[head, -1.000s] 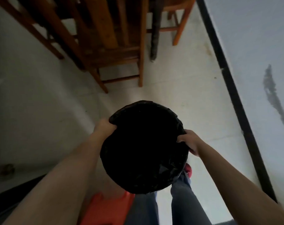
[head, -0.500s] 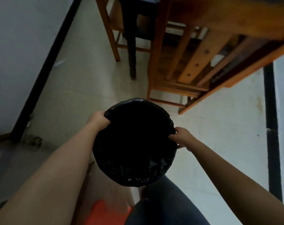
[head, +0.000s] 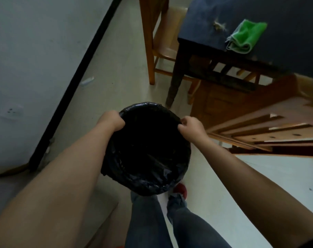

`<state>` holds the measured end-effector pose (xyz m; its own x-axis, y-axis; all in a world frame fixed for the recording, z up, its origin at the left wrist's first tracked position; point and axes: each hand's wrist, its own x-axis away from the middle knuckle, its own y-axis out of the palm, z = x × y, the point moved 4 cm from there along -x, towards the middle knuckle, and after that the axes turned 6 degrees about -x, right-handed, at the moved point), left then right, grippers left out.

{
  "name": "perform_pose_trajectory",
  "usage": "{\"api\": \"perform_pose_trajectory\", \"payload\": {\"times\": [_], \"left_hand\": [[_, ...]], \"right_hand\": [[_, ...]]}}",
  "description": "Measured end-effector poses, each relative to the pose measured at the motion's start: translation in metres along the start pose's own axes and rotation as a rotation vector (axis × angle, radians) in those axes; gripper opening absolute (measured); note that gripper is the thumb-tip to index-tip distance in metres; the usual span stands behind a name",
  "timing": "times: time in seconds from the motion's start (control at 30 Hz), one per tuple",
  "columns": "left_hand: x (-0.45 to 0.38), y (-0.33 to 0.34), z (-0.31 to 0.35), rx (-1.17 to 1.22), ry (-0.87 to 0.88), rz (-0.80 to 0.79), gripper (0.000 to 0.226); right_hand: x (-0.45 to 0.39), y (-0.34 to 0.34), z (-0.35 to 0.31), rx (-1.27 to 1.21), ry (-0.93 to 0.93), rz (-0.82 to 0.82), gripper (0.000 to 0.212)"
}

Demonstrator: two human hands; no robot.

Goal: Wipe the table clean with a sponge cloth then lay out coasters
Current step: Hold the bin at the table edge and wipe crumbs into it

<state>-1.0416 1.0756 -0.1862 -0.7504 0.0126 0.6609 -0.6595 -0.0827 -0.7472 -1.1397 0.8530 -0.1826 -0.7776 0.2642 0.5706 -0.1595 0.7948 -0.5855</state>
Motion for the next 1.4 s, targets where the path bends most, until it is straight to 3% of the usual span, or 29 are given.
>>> {"api": "perform_pose_trajectory", "payload": {"times": [0.2, 0.33, 0.43, 0.57, 0.7, 0.9, 1.13, 1.4], "left_hand": [[-0.075, -0.070, 0.036, -0.118, 0.140, -0.078, 0.033], [-0.111, -0.100, 0.069, -0.177, 0.253, -0.134, 0.033], [-0.134, -0.116, 0.095, -0.220, 0.294, -0.182, 0.035], [-0.162, -0.123, 0.122, -0.230, 0.315, -0.231, 0.037], [-0.180, -0.125, 0.141, -0.225, 0.311, -0.310, 0.037], [-0.198, -0.125, 0.167, -0.310, 0.308, -0.363, 0.037], [-0.214, -0.119, 0.181, -0.338, 0.311, -0.550, 0.039], [-0.228, -0.116, 0.198, -0.353, 0.329, -0.661, 0.037]], "right_hand": [[-0.068, -0.038, -0.056, -0.320, 0.055, 0.323, 0.025], [-0.094, -0.083, -0.074, -0.508, 0.075, 0.681, 0.028], [-0.112, -0.131, -0.079, -0.516, 0.097, 0.940, 0.039], [-0.138, -0.189, -0.064, -0.383, 0.185, 1.150, 0.048], [-0.168, -0.228, -0.048, -0.292, 0.322, 1.131, 0.065], [-0.206, -0.243, -0.015, -0.222, 0.594, 0.869, 0.053], [-0.219, -0.248, -0.010, -0.045, 0.436, 0.919, 0.034], [-0.266, -0.270, -0.032, 0.129, 0.143, 0.770, 0.035]]}}
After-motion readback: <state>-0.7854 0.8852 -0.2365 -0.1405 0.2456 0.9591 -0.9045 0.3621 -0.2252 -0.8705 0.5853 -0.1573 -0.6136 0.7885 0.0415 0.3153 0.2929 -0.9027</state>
